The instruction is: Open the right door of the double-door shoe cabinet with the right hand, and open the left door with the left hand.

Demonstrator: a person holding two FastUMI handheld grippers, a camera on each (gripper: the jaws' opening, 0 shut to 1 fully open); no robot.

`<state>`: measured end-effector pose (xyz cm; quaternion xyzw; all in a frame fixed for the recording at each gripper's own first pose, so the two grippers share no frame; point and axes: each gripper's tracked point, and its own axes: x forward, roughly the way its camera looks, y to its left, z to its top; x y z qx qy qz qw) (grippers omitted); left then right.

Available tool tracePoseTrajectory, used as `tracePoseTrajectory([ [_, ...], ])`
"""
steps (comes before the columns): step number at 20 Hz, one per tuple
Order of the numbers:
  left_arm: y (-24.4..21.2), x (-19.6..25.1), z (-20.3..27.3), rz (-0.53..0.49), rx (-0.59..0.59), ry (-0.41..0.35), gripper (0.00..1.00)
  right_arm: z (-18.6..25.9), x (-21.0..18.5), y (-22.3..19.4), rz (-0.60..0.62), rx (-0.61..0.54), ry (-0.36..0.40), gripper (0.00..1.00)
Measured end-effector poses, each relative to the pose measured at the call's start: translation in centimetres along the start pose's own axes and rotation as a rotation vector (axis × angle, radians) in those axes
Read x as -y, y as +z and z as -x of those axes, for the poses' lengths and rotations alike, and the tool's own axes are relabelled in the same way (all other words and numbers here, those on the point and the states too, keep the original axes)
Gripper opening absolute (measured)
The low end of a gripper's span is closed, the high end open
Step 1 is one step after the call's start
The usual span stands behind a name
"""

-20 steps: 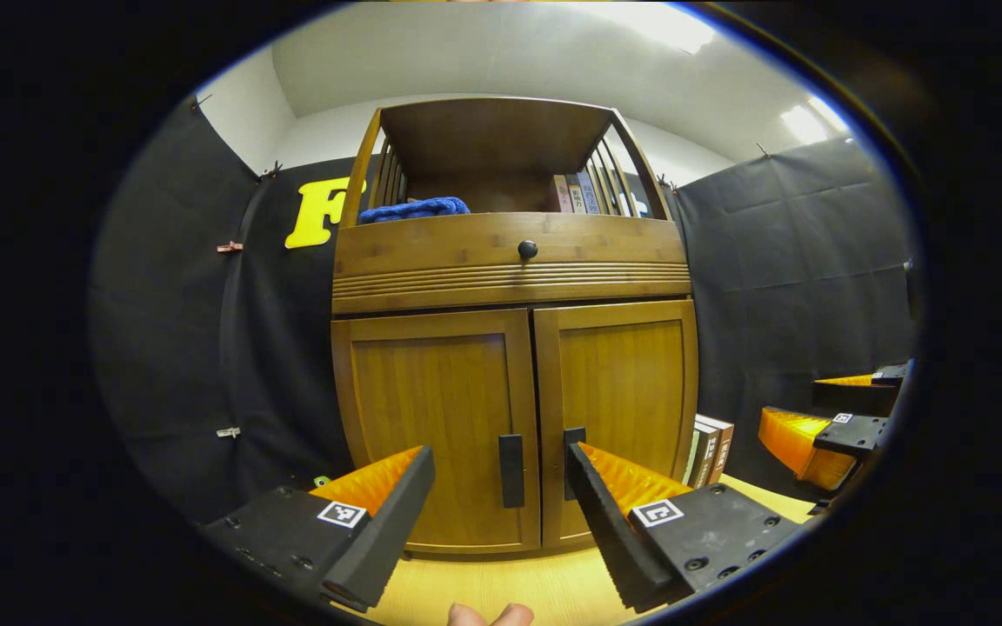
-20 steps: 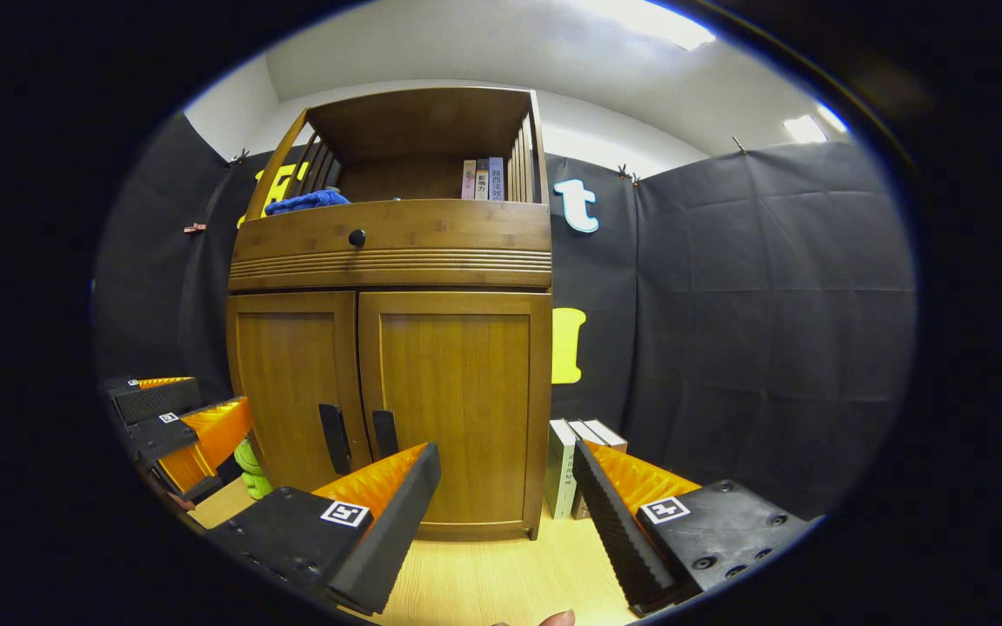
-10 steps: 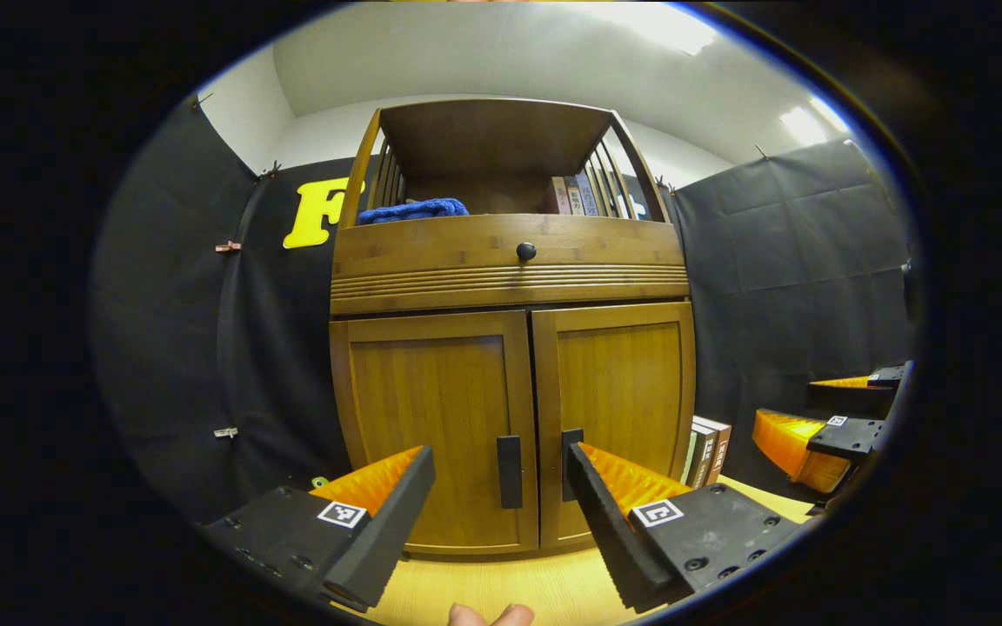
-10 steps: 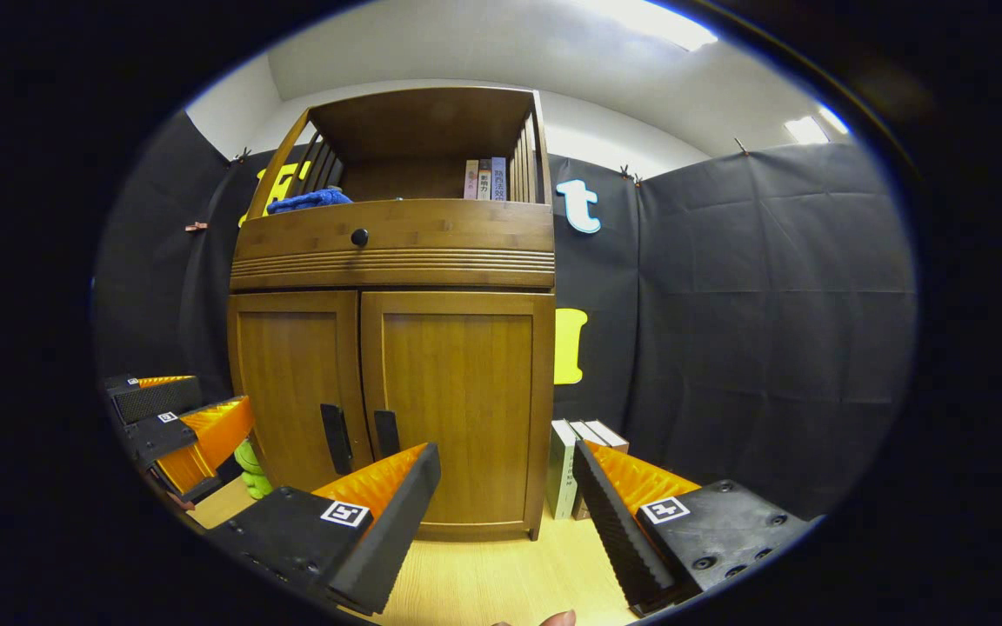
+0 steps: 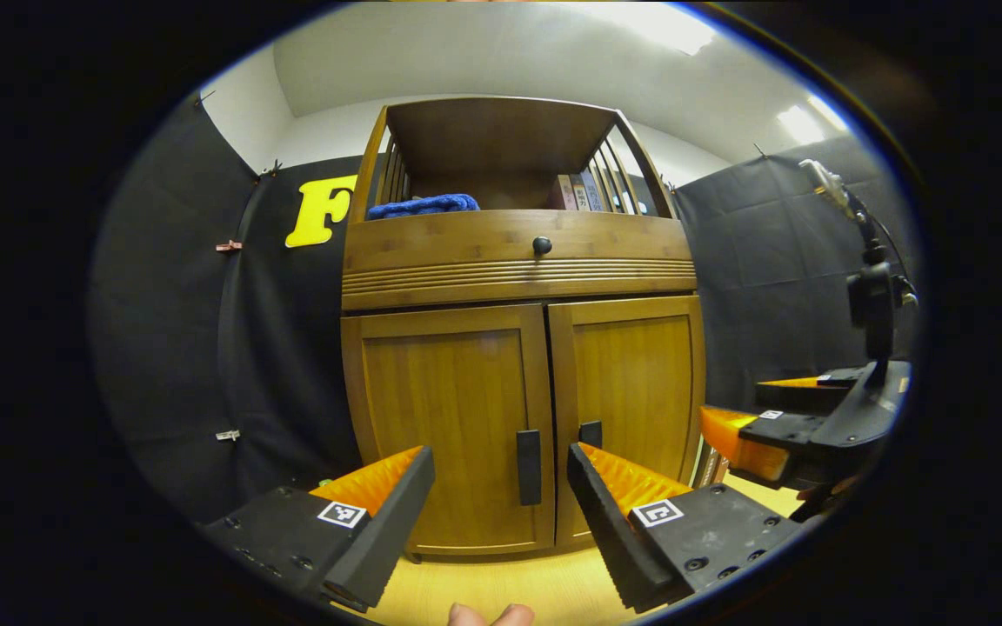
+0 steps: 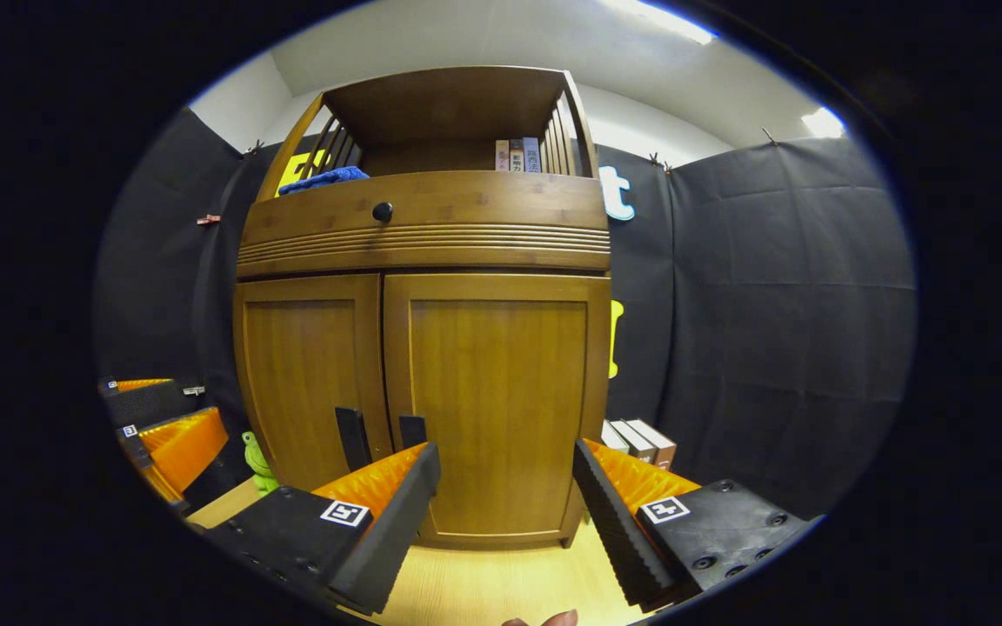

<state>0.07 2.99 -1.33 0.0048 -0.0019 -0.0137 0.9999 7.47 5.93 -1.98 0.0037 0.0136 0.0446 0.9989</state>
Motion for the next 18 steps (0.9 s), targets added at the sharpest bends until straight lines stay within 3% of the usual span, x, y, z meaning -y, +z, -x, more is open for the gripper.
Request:
tracePoseTrajectory([
  [9, -2.0, -2.3, 0.3, 0.000, -0.035, 0.001, 0.95, -8.4, -7.2, -4.2, 0.003, -0.071, 0.083, 0.97],
  [16, -3.5, -4.8, 0.6, 0.014, -0.062, 0.022, 0.93, -12.7, -10.1, -9.7, -0.008, -0.154, 0.073, 0.97],
  [18, -3.6, -5.4, 0.8, 0.014, -0.064, 0.026, 0.93, -13.8, -10.2, -11.1, -0.023, -0.175, 0.055, 0.77],
])
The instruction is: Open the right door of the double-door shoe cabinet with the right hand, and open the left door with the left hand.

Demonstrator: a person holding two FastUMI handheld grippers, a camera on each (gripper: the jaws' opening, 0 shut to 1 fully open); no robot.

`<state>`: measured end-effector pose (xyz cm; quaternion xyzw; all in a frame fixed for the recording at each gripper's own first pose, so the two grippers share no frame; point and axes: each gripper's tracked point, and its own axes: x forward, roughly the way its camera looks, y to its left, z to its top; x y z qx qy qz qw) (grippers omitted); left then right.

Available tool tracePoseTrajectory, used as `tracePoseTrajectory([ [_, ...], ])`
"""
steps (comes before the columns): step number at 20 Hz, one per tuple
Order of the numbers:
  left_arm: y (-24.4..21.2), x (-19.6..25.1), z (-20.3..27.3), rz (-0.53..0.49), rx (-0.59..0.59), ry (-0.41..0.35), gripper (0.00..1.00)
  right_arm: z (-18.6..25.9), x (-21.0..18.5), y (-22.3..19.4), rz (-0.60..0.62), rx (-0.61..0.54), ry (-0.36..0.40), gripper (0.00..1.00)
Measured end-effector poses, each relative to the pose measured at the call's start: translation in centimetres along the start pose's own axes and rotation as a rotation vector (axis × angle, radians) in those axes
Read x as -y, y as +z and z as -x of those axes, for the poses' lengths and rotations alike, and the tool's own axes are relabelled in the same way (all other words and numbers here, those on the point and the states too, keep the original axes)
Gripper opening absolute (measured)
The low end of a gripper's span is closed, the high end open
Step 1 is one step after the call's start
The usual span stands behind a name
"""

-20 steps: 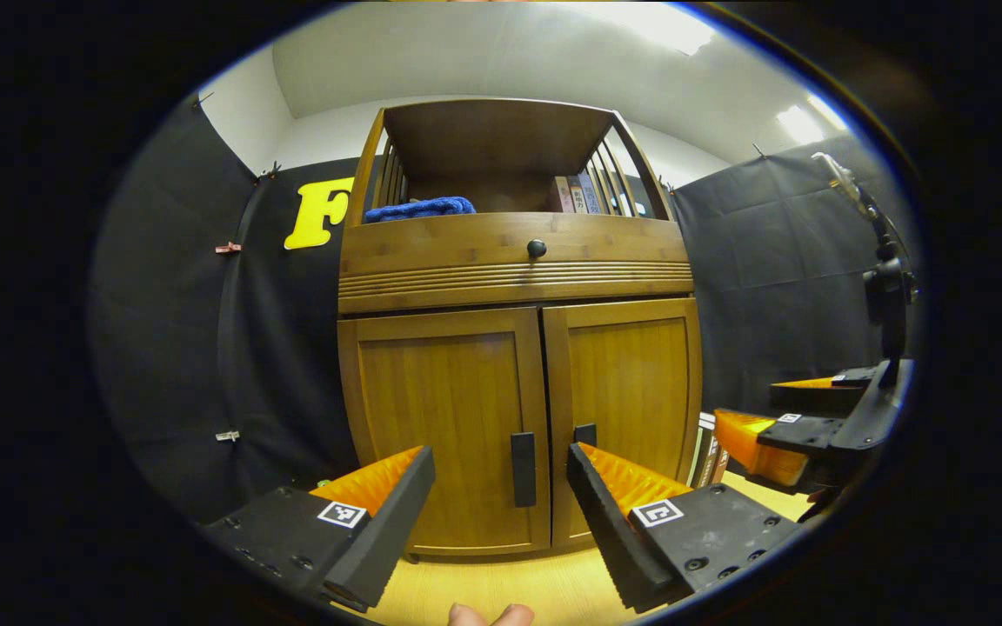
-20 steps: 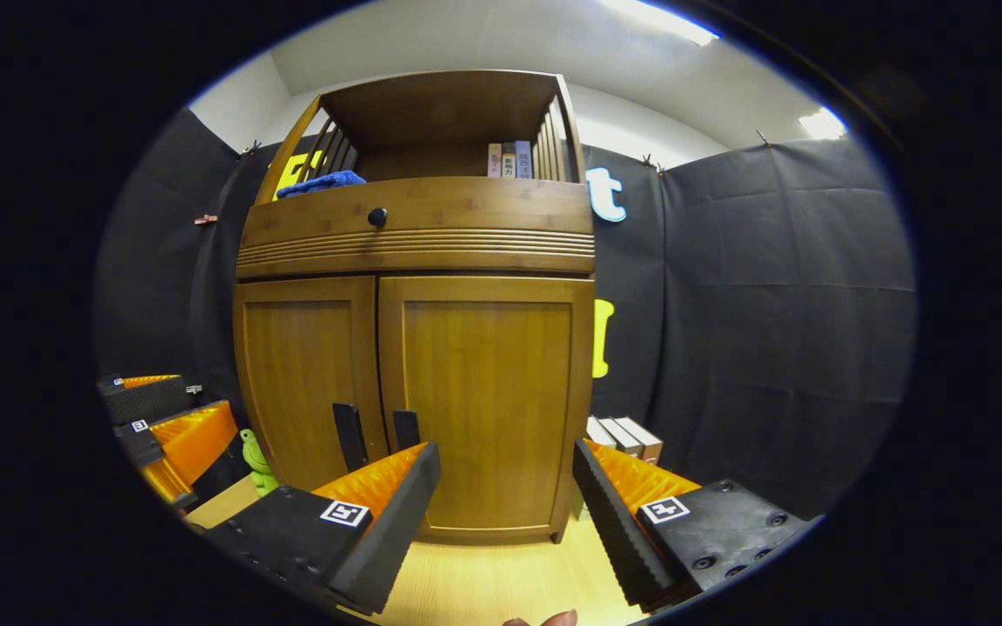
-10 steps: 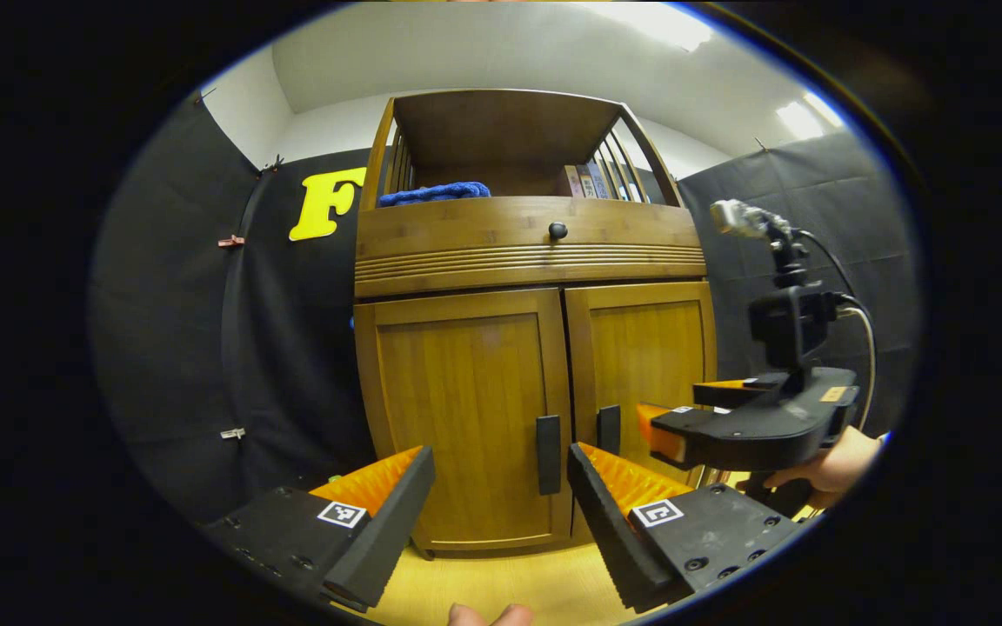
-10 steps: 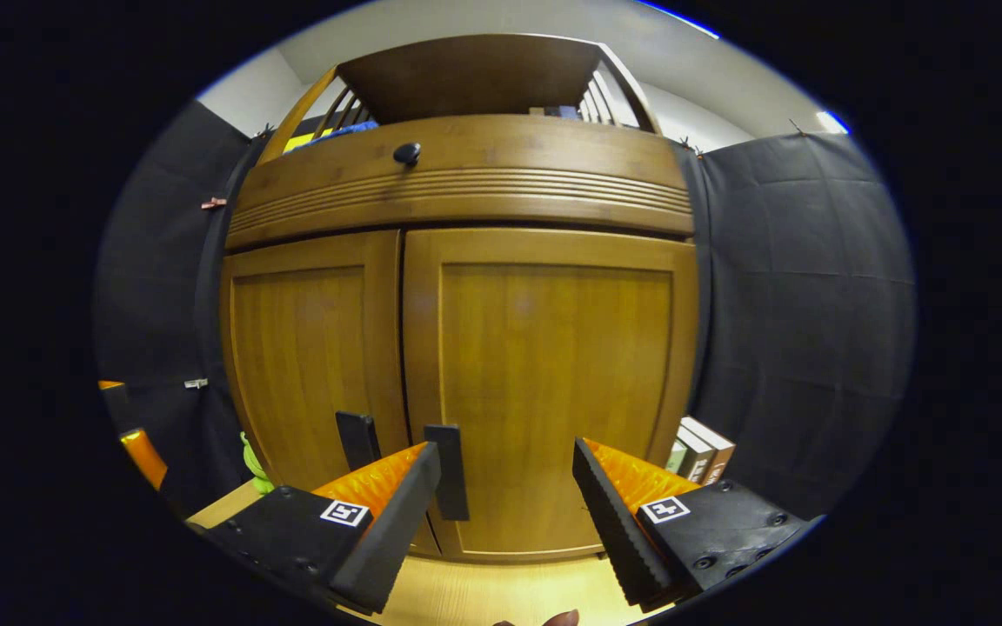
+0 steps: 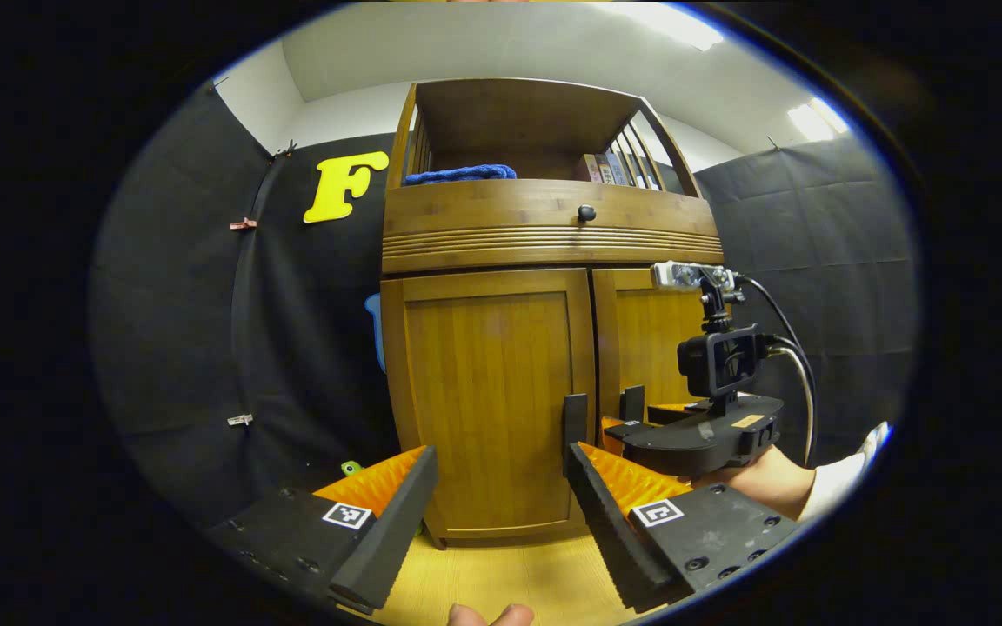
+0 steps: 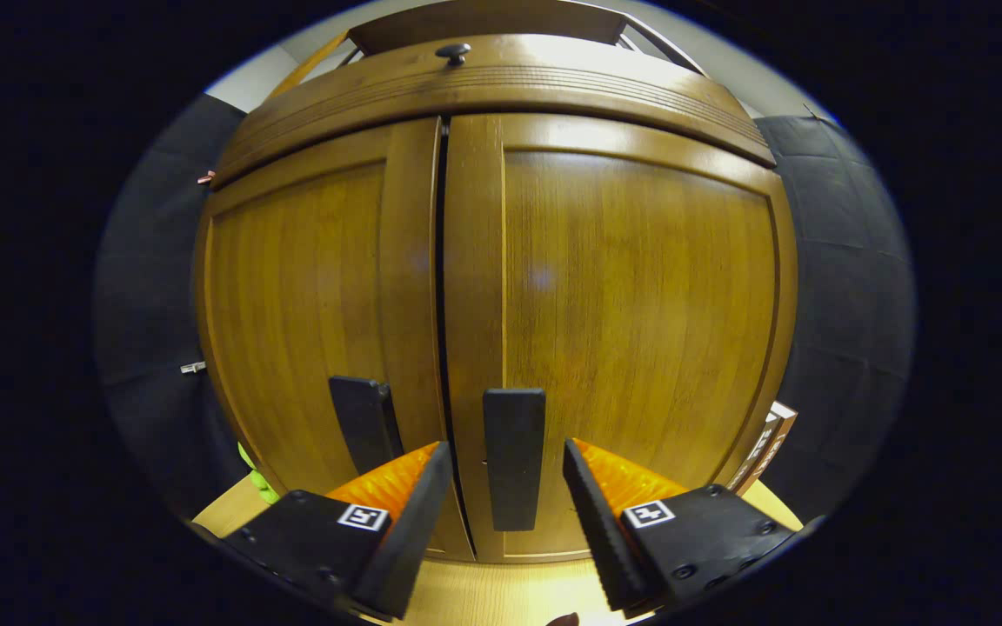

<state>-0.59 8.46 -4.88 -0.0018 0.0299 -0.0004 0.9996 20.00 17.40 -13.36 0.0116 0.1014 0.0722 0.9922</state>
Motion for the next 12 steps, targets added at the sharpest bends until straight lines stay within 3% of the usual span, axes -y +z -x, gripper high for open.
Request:
tracePoseTrajectory([
  [2, -0.1, -0.4, 0.2, 0.001, -0.005, -0.001, 0.93, -1.1, 0.6, -0.4, -0.004, -0.008, -0.034, 0.56],
  [3, -0.3, -0.6, 0.4, 0.006, -0.009, 0.000, 0.93, -1.0, 0.8, -0.7, -0.013, -0.007, -0.029, 0.54],
  [4, -0.2, -0.8, 0.6, 0.011, -0.012, 0.005, 0.93, -1.0, 0.8, -0.7, -0.020, -0.009, -0.030, 0.37],
  [6, -0.3, -1.3, 0.8, 0.019, -0.016, 0.013, 0.93, -1.1, 0.8, -0.4, -0.004, 0.016, -0.038, 0.35],
  [7, -0.4, -1.3, 0.9, 0.022, -0.018, 0.017, 0.93, -0.8, 0.9, -0.2, 0.013, 0.021, -0.038, 0.28],
  [12, 0.1, -1.1, 0.8, 0.034, -0.013, 0.023, 0.93, 1.0, 0.9, -0.3, -0.032, -0.009, 0.016, 0.26],
])
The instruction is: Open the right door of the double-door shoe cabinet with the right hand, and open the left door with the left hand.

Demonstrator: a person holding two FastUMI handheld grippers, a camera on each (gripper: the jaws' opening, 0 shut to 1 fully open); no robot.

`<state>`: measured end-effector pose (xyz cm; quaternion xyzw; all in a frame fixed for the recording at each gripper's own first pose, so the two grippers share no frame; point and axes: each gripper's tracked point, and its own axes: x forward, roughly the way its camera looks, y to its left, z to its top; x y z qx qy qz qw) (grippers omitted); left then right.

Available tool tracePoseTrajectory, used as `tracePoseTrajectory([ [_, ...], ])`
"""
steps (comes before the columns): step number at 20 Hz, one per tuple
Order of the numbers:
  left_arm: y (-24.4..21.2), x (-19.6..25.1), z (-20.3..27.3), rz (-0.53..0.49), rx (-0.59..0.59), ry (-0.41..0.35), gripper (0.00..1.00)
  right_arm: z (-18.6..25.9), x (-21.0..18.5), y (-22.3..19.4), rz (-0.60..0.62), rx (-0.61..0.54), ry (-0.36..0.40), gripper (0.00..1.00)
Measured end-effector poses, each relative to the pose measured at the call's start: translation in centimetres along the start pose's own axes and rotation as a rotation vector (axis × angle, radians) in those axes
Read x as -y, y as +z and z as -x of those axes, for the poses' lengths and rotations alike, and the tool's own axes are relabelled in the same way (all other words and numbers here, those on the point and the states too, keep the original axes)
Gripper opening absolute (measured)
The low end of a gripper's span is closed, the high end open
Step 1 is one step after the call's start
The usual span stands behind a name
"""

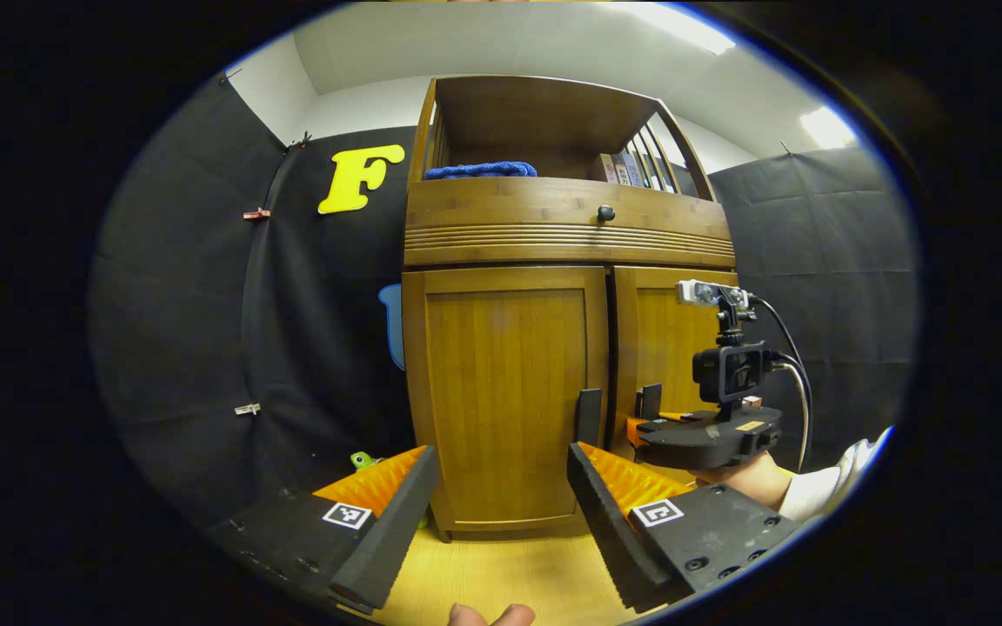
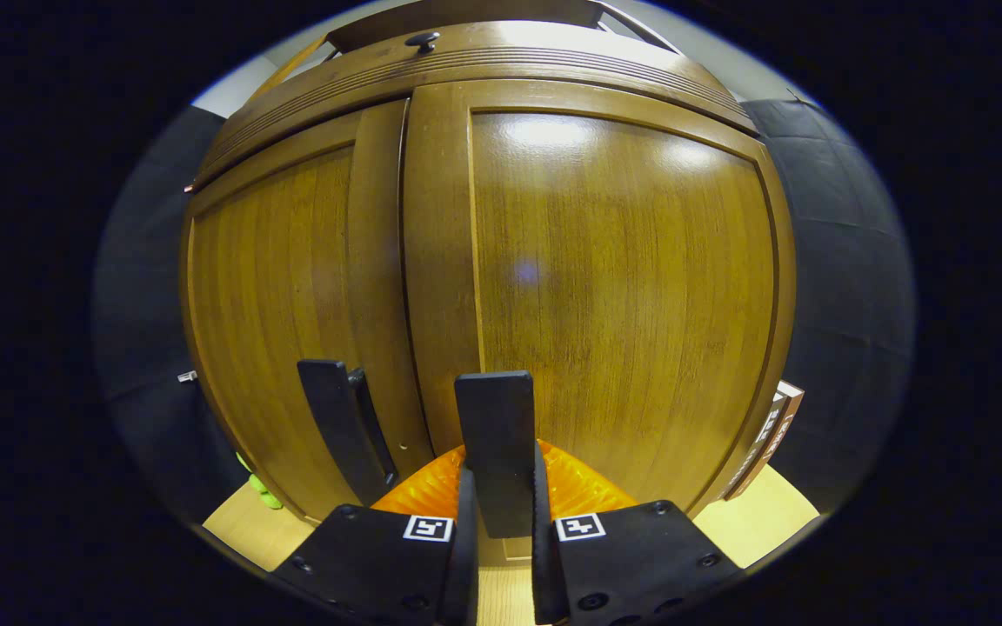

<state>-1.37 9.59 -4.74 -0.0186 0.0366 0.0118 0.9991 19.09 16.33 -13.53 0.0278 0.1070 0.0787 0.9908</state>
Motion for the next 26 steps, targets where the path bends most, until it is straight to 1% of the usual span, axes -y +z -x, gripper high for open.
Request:
tracePoseTrajectory([
  [1, 0.2, 0.2, 0.0, 0.002, 0.004, 0.002, 0.93, 1.3, 0.3, -0.2, 0.001, 0.004, 0.007, 0.26],
  [2, 0.5, 0.4, 0.0, 0.006, 0.009, 0.003, 0.93, 2.5, 0.5, -0.4, -0.009, 0.008, 0.014, 0.28],
  [7, 1.8, 2.2, 0.2, 0.021, 0.052, -0.003, 0.94, 8.1, 2.5, -0.6, -0.030, 0.004, 0.049, 0.28],
  [11, 3.0, 3.9, 0.4, 0.037, 0.095, -0.006, 0.93, 11.6, 5.0, -0.8, -0.039, -0.002, 0.050, 0.28],
  [14, 3.4, 5.5, 0.1, 0.035, 0.086, -0.018, 0.93, 14.5, 7.9, -1.1, -0.054, 0.002, 0.023, 0.28],
  [17, 3.4, 7.4, 0.3, 0.048, 0.074, -0.039, 0.93, 17.0, 11.2, -1.2, -0.034, 0.003, -0.008, 0.28],
  [19, 3.4, 8.7, 0.3, 0.046, 0.067, -0.054, 0.93, 18.2, 13.4, -1.2, -0.030, -0.004, -0.033, 0.26],
  [21, 3.5, 9.8, 0.3, 0.042, 0.064, -0.067, 0.93, 19.3, 15.4, -0.8, -0.057, -0.009, -0.045, 0.22],
  [22, 3.7, 10.3, 0.3, 0.043, 0.065, -0.070, 0.93, 19.8, 16.5, -0.5, -0.070, -0.007, -0.050, 0.24],
  [24, 3.8, 11.3, 0.1, 0.042, 0.067, -0.079, 0.93, 20.5, 18.0, 0.0, -0.073, -0.003, -0.050, 0.23],
  [25, 3.8, 11.8, 0.0, 0.040, 0.066, -0.085, 0.93, 20.7, 18.9, -0.2, -0.065, -0.011, -0.056, 0.17],
  [26, 3.8, 12.3, -0.1, 0.038, 0.064, -0.090, 0.93, 21.0, 20.1, -0.2, -0.064, -0.014, -0.068, 0.14],
])
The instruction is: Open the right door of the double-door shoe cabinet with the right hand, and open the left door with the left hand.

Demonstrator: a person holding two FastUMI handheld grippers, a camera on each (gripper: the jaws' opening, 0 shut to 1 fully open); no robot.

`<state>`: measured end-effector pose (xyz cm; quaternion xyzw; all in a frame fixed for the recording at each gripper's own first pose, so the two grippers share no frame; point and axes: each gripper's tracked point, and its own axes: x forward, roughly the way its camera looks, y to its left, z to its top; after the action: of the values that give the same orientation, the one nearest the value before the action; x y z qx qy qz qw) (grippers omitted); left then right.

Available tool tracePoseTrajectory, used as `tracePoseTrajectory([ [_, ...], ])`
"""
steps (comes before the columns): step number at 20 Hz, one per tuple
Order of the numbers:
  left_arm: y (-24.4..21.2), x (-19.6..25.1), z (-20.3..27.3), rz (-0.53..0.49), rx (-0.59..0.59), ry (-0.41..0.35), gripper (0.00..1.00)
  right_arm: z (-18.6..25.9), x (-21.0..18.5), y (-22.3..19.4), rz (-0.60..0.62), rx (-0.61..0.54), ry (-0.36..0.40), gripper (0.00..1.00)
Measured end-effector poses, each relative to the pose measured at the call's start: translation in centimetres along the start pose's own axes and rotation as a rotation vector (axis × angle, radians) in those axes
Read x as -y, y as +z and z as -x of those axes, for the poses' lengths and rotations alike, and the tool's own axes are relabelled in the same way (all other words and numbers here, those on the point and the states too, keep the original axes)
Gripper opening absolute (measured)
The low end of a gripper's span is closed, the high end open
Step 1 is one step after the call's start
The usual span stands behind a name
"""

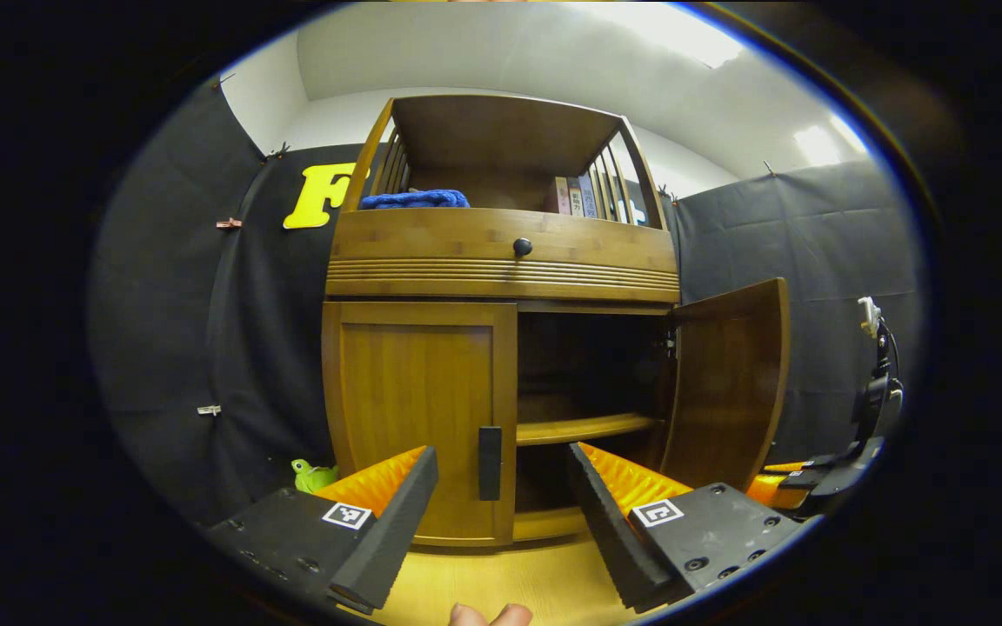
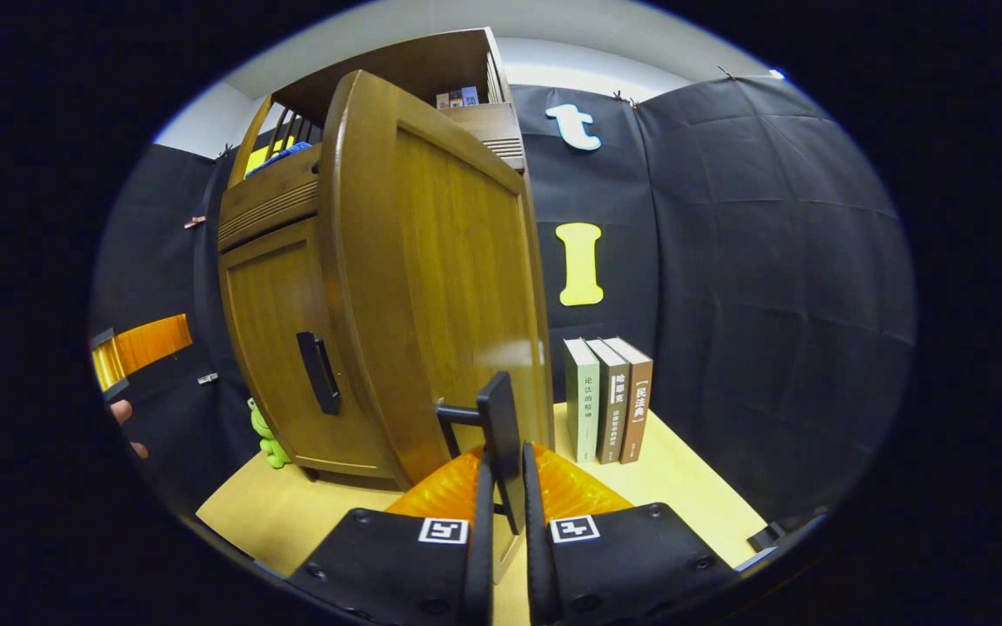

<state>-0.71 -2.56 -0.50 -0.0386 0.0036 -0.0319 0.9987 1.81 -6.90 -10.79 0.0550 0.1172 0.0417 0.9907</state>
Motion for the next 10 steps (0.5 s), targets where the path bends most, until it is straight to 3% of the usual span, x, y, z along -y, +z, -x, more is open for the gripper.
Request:
tracePoseTrajectory([
  [1, -0.1, 0.5, -0.2, -0.001, -0.001, -0.004, 0.93, 0.3, 1.1, 0.3, -0.009, 0.001, -0.012, 0.19],
  [10, -0.4, 4.3, -1.1, -0.006, -0.021, -0.034, 0.93, 2.4, 11.0, 2.2, -0.032, 0.033, -0.113, 0.18],
])
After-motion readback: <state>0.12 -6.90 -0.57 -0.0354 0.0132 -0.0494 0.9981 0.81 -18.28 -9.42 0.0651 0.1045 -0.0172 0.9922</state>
